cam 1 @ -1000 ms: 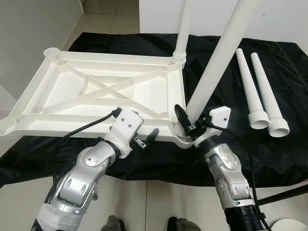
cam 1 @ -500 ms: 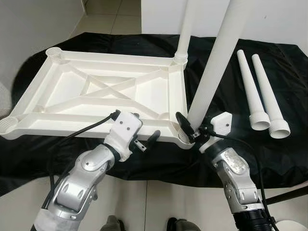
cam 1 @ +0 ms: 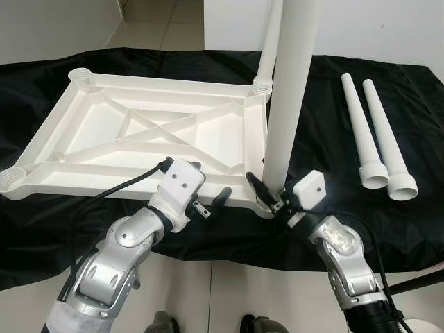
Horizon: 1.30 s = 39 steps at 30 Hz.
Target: Building children table
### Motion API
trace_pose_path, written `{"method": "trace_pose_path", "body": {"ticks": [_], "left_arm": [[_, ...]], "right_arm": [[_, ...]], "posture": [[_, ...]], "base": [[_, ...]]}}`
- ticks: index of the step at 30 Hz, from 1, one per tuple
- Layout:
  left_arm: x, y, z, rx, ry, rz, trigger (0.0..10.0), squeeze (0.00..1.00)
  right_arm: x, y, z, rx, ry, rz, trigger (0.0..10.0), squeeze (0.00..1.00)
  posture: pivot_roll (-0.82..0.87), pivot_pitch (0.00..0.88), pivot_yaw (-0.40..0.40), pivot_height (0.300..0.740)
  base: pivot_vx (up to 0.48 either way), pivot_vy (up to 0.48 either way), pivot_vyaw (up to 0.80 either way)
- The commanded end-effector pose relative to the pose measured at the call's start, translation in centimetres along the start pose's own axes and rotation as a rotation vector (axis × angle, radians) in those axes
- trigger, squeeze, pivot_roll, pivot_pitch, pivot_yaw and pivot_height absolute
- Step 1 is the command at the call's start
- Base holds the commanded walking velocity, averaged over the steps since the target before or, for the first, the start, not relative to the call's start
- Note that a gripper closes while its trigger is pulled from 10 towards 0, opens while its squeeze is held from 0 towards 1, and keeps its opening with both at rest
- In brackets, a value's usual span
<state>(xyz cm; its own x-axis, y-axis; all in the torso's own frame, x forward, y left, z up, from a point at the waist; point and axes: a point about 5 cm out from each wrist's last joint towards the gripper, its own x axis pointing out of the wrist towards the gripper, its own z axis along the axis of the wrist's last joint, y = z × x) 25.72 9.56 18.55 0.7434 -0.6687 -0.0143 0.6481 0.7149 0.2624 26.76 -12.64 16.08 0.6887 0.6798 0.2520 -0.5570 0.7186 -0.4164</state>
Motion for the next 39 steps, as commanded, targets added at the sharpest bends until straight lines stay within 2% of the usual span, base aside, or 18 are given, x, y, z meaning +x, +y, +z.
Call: {"method": "trace_pose_path", "body": {"ticks": [1, 11, 22, 30, 31, 33, 34, 39], "left_arm": [[-0.1, -0.3, 0.4, 0.011, -0.016, -0.061, 10.0, 0.00], [-0.1, 0.0, 0.5, 0.019, -0.017, -0.056, 10.0, 0.00], [0.0, 0.2, 0.9, 0.021, -0.024, -0.045, 10.0, 0.00], [-0.1, 0.2, 0.9, 0.022, -0.023, -0.036, 10.0, 0.00], [-0.1, 0.2, 0.9, 0.022, -0.023, -0.035, 10.0, 0.00], [-0.1, 0.2, 0.9, 0.022, -0.023, -0.035, 10.0, 0.00], [-0.1, 0.2, 0.9, 0.022, -0.023, -0.035, 10.0, 0.00], [-0.1, 0.2, 1.0, 0.024, -0.024, -0.036, 10.0, 0.00]], "right_arm": [[-0.8, 1.8, -1.5, 0.008, 0.072, 0.088, 10.0, 0.00], [-0.7, 2.0, -1.8, 0.007, 0.064, 0.084, 10.0, 0.00], [0.4, 1.3, -3.1, 0.030, 0.032, -0.018, 10.0, 0.00], [1.0, 1.1, -4.1, 0.118, 0.042, -0.084, 10.0, 0.00], [1.1, 0.8, -4.4, 0.153, 0.055, -0.107, 10.0, 0.00], [1.1, 0.8, -4.4, 0.153, 0.055, -0.107, 10.0, 0.00], [1.3, 0.4, -4.8, 0.195, 0.071, -0.143, 10.0, 0.00], [1.5, -0.6, -5.5, 0.234, 0.103, -0.204, 10.0, 0.00]], "posture": [[-0.02, 0.126, 0.011, 0.740], [-0.02, 0.134, 0.022, 0.740], [-0.01, 0.147, 0.019, 0.740], [-0.01, 0.153, 0.014, 0.740], [-0.01, 0.154, 0.013, 0.740], [-0.01, 0.154, 0.013, 0.740], [-0.01, 0.154, 0.013, 0.740], [-0.01, 0.155, 0.014, 0.740]], "base": [[0.000, 0.000, 0.00], [0.000, 0.000, 0.00], [0.000, 0.000, 0.00], [0.000, 0.000, 0.00], [0.000, 0.000, 0.00], [0.000, 0.000, 0.00], [0.000, 0.000, 0.00], [0.000, 0.000, 0.00]]}}
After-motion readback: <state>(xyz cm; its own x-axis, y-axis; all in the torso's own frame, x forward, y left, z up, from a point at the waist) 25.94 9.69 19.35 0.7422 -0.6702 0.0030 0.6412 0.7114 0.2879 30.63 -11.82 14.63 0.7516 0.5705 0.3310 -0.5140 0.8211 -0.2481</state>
